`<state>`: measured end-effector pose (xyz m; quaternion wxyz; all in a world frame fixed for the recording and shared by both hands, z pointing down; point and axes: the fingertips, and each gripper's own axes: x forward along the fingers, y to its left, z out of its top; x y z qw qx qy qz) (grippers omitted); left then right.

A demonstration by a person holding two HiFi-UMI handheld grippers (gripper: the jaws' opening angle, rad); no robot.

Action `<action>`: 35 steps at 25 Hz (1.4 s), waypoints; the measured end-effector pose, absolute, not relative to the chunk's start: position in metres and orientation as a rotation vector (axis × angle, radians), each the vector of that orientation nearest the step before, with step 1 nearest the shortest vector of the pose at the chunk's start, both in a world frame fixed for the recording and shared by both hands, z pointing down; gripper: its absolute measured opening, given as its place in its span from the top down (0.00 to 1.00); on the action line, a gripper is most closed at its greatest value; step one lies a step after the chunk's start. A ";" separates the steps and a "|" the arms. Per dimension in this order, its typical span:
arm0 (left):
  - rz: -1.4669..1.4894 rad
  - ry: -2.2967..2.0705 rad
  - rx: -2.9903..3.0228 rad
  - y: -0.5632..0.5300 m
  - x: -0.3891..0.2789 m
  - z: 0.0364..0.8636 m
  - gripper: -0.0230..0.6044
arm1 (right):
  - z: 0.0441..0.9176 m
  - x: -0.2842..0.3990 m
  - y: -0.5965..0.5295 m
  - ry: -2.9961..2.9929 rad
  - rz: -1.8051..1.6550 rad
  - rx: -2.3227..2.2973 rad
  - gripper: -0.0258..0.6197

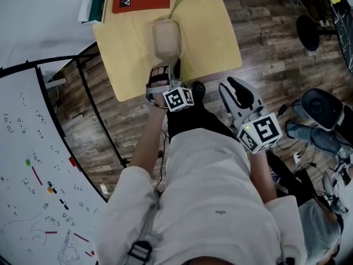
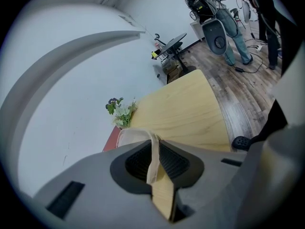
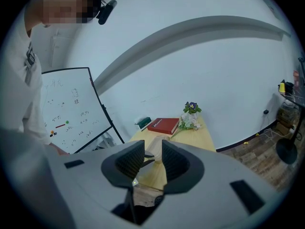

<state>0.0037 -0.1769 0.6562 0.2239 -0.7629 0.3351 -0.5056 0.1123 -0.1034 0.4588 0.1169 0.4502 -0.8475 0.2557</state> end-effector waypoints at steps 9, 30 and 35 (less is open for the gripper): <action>-1.407 0.926 -2.109 -0.167 0.004 0.644 0.88 | 0.453 0.111 -0.102 -2.519 0.754 1.338 0.80; -1.372 1.039 -2.121 -0.151 -0.008 0.584 0.89 | 0.452 0.102 -0.100 -2.604 0.769 1.332 0.81; -1.311 1.150 -2.154 -0.156 -0.015 0.555 0.89 | 0.444 0.091 -0.108 -2.626 0.722 1.286 0.82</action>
